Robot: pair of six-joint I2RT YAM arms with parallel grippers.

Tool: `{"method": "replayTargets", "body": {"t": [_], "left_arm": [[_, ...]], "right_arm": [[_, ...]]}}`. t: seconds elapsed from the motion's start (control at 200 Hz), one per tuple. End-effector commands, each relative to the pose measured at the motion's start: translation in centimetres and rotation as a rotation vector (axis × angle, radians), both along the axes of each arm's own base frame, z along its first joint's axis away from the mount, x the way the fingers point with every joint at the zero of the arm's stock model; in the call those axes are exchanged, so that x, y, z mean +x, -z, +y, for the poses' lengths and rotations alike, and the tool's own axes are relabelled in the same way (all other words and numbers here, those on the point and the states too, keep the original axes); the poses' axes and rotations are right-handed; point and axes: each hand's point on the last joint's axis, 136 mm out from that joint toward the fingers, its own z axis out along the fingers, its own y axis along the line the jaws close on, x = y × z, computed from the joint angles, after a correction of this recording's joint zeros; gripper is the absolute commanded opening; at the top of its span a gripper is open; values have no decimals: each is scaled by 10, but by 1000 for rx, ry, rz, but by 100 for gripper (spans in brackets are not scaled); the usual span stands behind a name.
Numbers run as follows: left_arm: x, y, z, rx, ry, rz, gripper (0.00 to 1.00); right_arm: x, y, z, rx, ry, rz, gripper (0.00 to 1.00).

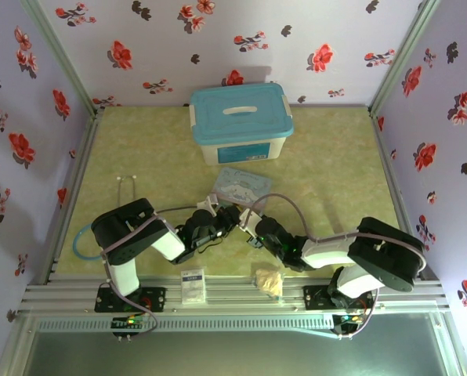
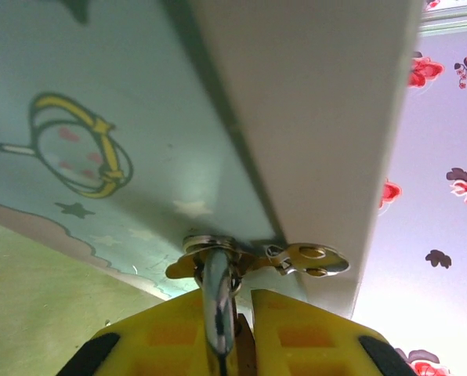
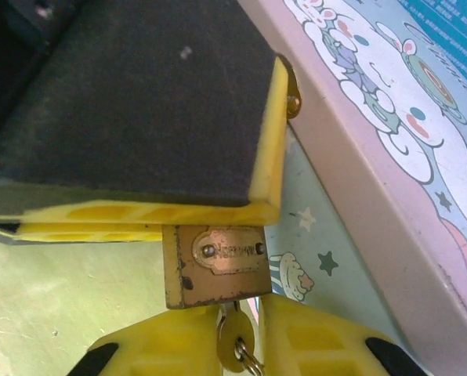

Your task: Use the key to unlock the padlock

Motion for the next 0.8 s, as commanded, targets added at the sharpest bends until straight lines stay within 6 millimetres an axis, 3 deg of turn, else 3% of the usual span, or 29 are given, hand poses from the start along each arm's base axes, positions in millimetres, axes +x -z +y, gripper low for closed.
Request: {"method": "replayTargets", "body": {"t": [0.0, 0.215, 0.41, 0.565, 0.67, 0.74, 0.795], "left_arm": [[-5, -31, -14, -94, 45, -56, 0], [-5, -28, -14, -85, 49, -52, 0], [-9, -22, -14, -74, 60, -40, 0], [-10, -15, -8, -46, 56, -43, 0], [-9, -8, -5, -21, 57, -42, 2], [-10, 0, -4, 1, 68, -30, 5], [-10, 7, -2, 17, 74, -17, 1]], "right_arm": [[9, -12, 2, 39, 40, -40, 12], [-5, -12, 17, 217, -69, 119, 3], [2, -18, 13, 399, -56, 241, 2], [1, -12, 17, 372, -74, 292, 4], [0, -2, 16, 334, -59, 316, 8], [0, 0, 14, 333, -36, 323, 17], [2, -1, 11, 339, -5, 329, 26]]}}
